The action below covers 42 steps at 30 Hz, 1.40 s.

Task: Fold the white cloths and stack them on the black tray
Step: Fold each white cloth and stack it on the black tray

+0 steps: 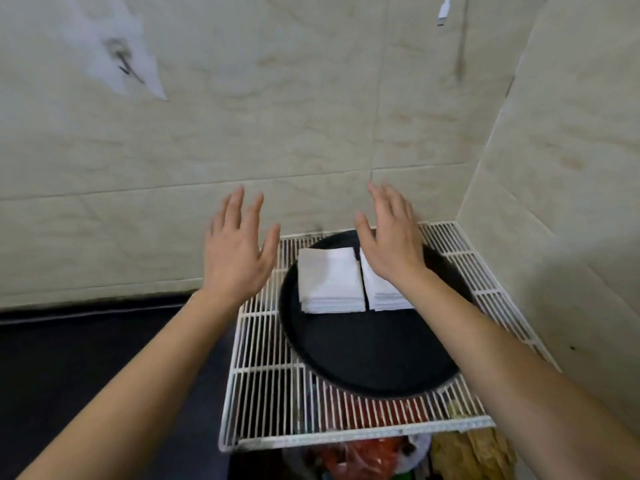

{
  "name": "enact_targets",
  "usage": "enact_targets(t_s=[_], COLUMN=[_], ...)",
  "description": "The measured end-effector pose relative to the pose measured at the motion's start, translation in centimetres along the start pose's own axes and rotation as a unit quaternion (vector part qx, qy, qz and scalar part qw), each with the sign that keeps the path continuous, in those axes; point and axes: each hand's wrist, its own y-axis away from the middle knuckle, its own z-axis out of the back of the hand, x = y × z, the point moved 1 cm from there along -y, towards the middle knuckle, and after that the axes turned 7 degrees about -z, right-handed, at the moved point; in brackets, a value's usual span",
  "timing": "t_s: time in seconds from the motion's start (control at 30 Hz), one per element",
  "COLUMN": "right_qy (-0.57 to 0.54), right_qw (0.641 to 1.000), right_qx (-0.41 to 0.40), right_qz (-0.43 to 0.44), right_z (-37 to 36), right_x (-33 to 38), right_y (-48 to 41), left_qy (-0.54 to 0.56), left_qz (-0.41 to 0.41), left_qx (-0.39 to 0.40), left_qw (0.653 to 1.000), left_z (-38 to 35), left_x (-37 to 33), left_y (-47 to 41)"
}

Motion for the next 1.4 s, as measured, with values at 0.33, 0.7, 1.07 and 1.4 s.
enact_targets(t_s=[0.33,0.7,1.07,1.4], right_qy=[0.026,-0.053,-0.053,-0.048], right_qw=[0.957,0.905,0.846,0.860], right_qx=[0.145,0.186,0.224,0.252], right_qz=[0.250,0.380,0.480,0.441], right_z=[-14.9,-26.2,-35.8,-51.4], right_x=[20.9,52.9,76.2,86.7], right_y=[7.5,26.6,40.2,39.0], left_qy=[-0.279,-0.328,-0.325,-0.270], left_qz=[0.142,0.299,0.395,0.424], left_qx=[0.104,0.035,0.022,0.053], left_qw=[0.944,0.895,0.859,0.863], left_z=[12.0,33.9,46.8,46.1], left_x=[19.2,38.1,54.1,72.3], left_y=[17.1,40.6,54.6,54.3])
